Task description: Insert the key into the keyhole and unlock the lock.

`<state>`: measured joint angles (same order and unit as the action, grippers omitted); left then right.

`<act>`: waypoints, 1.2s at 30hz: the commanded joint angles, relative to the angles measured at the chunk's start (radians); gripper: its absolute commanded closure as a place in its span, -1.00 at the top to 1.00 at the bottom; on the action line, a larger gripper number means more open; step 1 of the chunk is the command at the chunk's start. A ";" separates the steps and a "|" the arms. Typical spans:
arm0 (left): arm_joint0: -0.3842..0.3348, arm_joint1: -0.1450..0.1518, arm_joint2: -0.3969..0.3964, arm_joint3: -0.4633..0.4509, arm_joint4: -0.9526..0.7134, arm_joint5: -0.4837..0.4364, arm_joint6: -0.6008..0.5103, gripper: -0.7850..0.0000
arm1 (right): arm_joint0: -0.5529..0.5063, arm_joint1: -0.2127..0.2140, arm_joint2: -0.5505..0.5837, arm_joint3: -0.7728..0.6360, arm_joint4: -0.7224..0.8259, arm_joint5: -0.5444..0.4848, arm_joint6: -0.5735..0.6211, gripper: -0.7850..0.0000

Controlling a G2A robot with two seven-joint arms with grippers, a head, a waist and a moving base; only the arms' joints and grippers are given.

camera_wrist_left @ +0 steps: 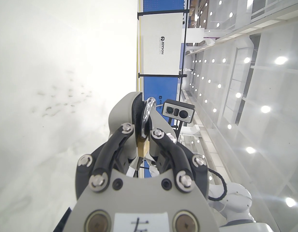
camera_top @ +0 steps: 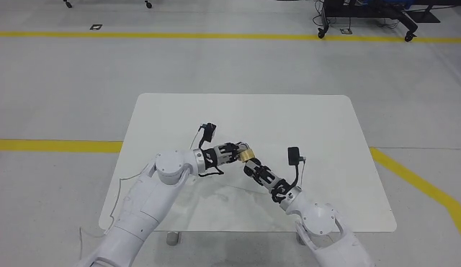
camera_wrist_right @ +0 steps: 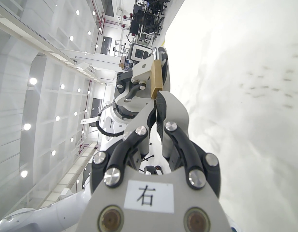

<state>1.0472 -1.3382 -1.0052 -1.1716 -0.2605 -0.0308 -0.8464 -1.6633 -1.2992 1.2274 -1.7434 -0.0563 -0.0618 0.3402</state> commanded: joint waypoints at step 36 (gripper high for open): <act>-0.009 -0.009 -0.026 0.056 -0.153 0.108 0.110 -1.00 | 0.000 0.002 0.006 -0.007 0.089 0.006 -0.071 1.00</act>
<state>1.0358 -1.3462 -1.0287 -1.1163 -0.3995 0.0703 -0.7490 -1.6631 -1.2975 1.2330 -1.7501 0.0326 -0.0555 0.2694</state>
